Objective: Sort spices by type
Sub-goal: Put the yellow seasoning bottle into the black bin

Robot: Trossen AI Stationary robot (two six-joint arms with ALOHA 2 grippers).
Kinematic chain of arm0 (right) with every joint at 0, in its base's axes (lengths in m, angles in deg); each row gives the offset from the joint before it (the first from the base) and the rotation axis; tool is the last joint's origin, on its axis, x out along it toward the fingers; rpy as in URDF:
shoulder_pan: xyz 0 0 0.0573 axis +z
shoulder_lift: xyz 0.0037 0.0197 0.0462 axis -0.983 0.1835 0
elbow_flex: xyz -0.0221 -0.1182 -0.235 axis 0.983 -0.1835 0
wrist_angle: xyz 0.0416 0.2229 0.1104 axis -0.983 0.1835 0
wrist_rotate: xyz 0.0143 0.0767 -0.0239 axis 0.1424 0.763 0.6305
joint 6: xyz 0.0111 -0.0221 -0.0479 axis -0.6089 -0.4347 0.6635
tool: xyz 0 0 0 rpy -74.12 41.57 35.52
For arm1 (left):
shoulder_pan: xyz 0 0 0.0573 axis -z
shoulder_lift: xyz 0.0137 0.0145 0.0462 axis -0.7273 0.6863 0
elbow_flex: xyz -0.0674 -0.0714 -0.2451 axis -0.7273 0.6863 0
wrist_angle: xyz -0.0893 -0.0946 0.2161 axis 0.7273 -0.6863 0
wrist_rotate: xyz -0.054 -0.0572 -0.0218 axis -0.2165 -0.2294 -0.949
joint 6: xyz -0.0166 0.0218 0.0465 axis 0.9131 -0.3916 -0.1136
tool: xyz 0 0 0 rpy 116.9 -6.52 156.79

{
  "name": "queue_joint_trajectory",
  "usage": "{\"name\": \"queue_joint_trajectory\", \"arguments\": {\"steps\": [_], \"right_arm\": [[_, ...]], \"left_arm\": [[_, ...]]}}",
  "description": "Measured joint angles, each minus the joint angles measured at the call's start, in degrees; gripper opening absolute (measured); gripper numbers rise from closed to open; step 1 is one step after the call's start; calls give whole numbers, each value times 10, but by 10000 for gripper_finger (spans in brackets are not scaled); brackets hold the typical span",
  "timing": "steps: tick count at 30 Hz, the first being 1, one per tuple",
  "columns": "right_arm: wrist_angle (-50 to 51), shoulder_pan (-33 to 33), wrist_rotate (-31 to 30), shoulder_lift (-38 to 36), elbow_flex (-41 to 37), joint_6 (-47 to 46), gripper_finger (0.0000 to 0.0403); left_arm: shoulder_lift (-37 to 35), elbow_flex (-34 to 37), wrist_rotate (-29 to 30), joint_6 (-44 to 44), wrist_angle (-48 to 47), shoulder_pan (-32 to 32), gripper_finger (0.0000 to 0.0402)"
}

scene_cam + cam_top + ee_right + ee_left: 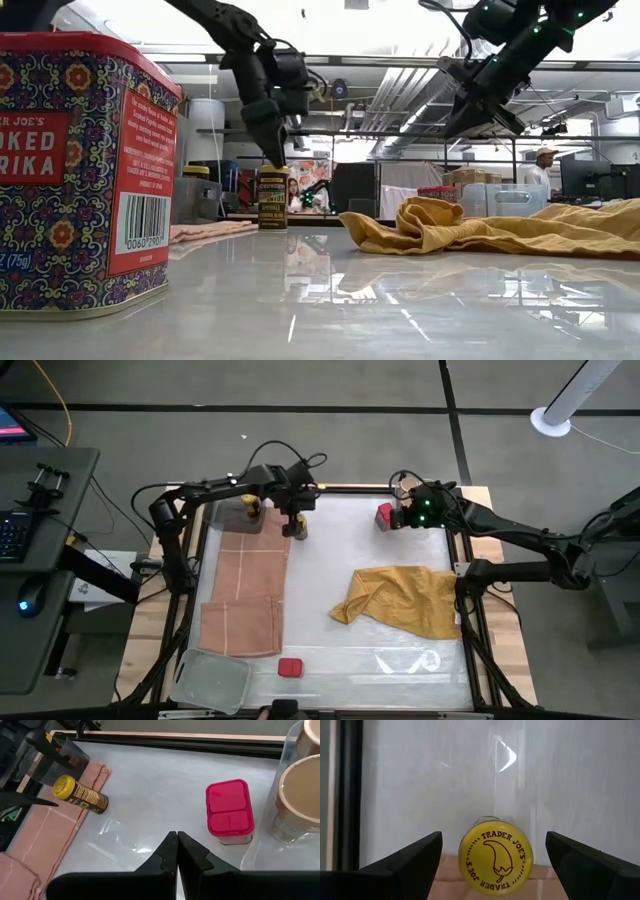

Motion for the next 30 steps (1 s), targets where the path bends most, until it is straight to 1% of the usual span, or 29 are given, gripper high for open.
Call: {"name": "queue_joint_trajectory", "arguments": {"steps": [6,11,17,19,21,26,27,30], "right_arm": [[0,0,1,0,0,3,0],[0,0,3,0,0,4,0],[-1,0,6,0,0,4,0],[-1,0,6,0,0,4,0],[-1,0,6,0,0,4,0],[-1,0,6,0,0,4,0],[-1,0,6,0,0,4,0],[-1,0,7,0,0,5,0]], "left_arm": [[17,1,4,-3,-11,8,342],[30,1,39,-12,-11,15,342],[36,1,56,-12,-7,20,336],[36,1,59,-12,0,22,323],[36,1,59,-14,-2,22,298],[36,1,57,-25,-4,22,201],[36,1,57,-25,-4,22,190],[35,-1,57,-25,-12,22,190]]}}
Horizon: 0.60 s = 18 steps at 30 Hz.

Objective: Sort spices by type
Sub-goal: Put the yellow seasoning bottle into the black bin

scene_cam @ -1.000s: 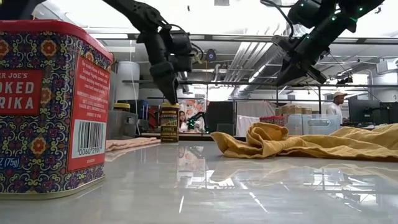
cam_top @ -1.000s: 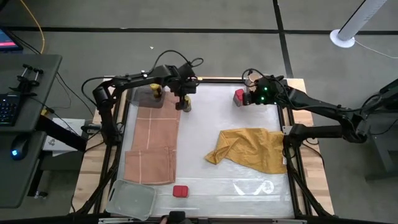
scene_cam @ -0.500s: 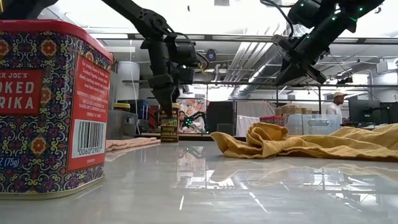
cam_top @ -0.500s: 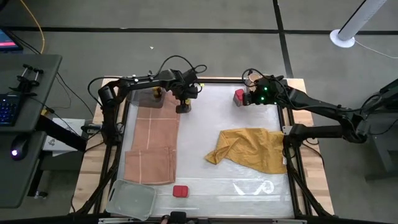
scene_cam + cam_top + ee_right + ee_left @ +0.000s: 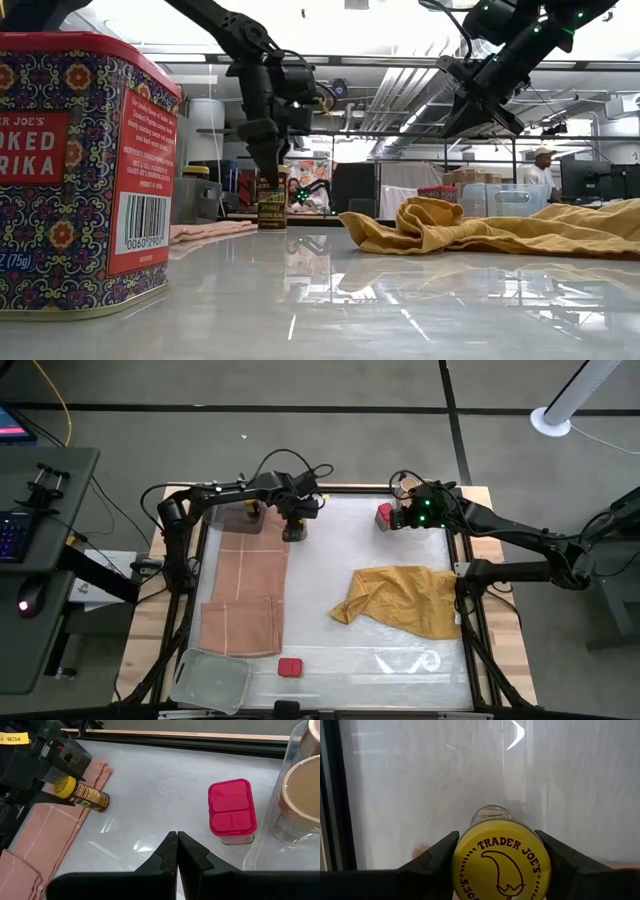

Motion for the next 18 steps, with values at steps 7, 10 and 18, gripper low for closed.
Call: {"name": "queue_joint_trajectory", "arguments": {"steps": [7,10,18], "right_arm": [[-1,-2,0,0,0,0,0],[-1,-5,0,0,0,0,0],[-1,-9,4,0,0,1,0]], "left_arm": [[-73,-29,-18,21,-18,-14,190],[-138,-29,-23,49,-16,-36,190],[-304,-4,58,111,-90,-83,190]]}}
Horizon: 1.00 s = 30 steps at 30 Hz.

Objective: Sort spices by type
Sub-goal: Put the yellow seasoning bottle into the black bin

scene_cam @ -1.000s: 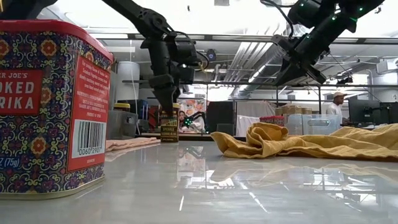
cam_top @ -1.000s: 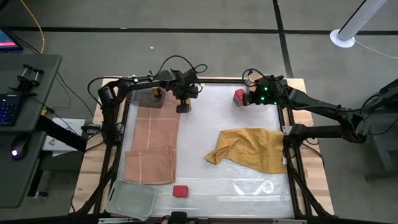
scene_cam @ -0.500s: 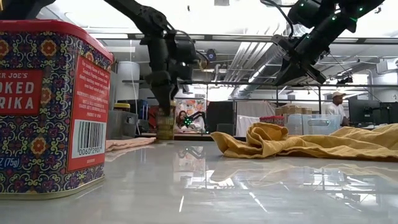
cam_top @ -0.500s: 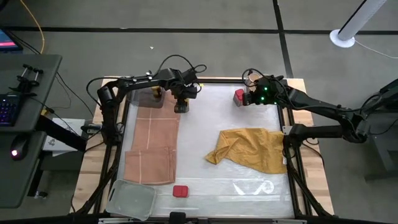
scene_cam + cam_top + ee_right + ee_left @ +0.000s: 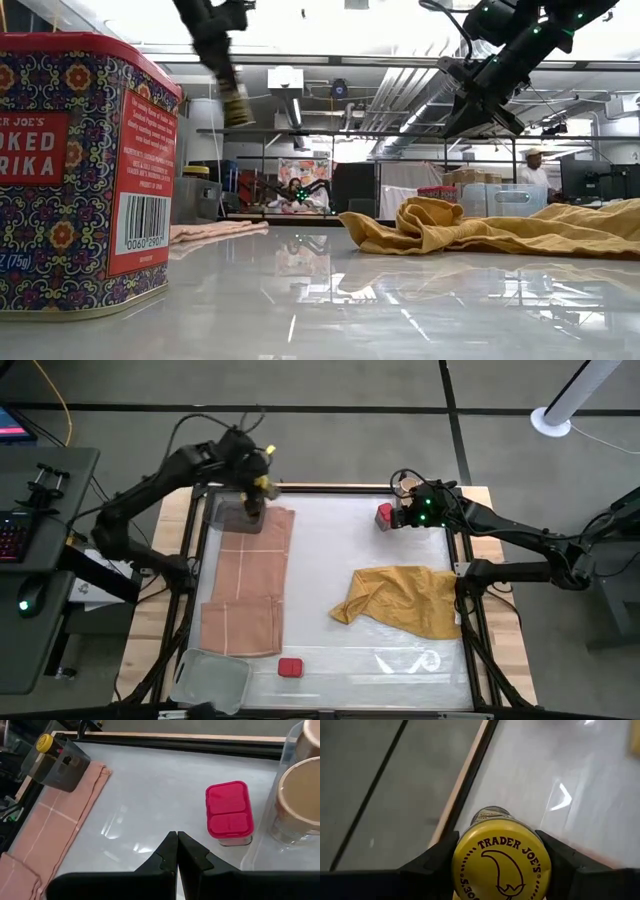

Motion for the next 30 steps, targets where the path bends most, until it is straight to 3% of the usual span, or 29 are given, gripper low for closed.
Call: {"name": "queue_joint_trajectory", "arguments": {"steps": [6,13,17,30], "right_arm": [[0,0,3,0,0,1,0],[0,0,9,0,0,0,0],[1,0,13,0,0,0,0],[1,0,14,0,0,0,0]], "left_arm": [[-74,118,14,53,-45,-28,190],[-88,229,65,96,22,-46,190],[-81,255,75,104,69,-49,190],[2,265,53,89,78,-57,190]]}}
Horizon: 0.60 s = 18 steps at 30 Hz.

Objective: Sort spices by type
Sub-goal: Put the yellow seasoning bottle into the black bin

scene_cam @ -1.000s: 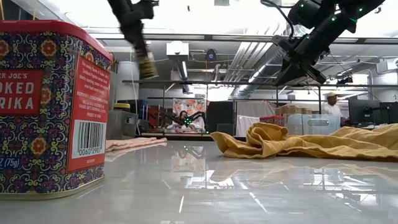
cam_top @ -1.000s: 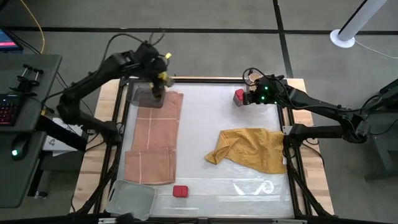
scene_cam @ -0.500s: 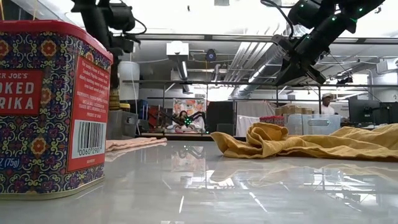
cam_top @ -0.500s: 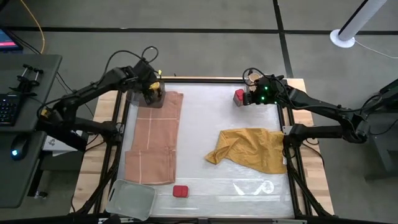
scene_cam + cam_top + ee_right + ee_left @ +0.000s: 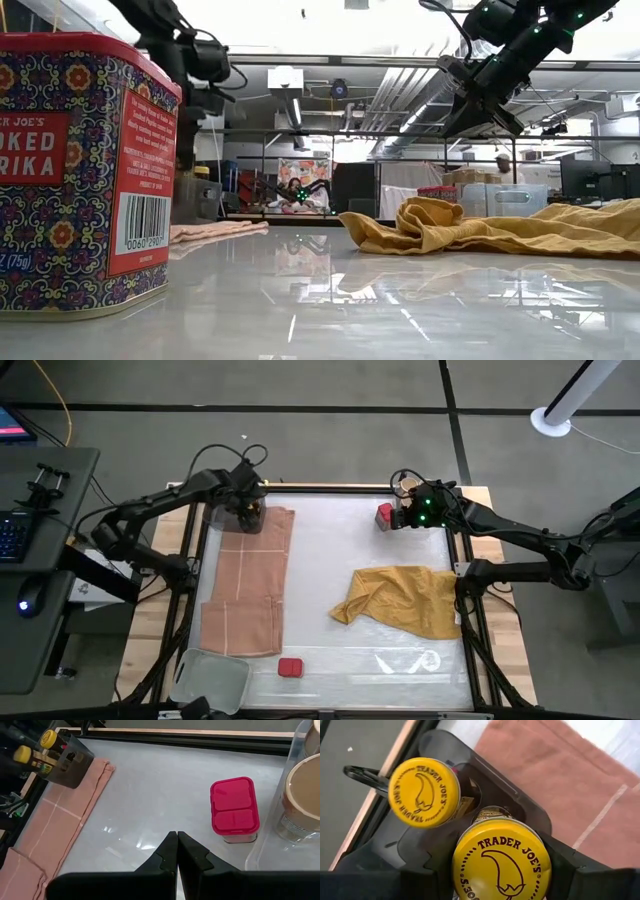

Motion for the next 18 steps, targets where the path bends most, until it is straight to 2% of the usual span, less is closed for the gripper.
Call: {"name": "queue_joint_trajectory", "arguments": {"steps": [3,8,10,18], "right_arm": [[0,0,0,0,0,0,0],[0,0,0,0,0,0,0],[0,0,0,0,0,0,0],[0,0,4,0,0,-1,0]], "left_arm": [[16,0,0,-16,6,0,193],[31,0,0,-26,39,0,254],[33,0,0,-39,45,0,266],[31,-8,-21,-40,36,0,271]]}}
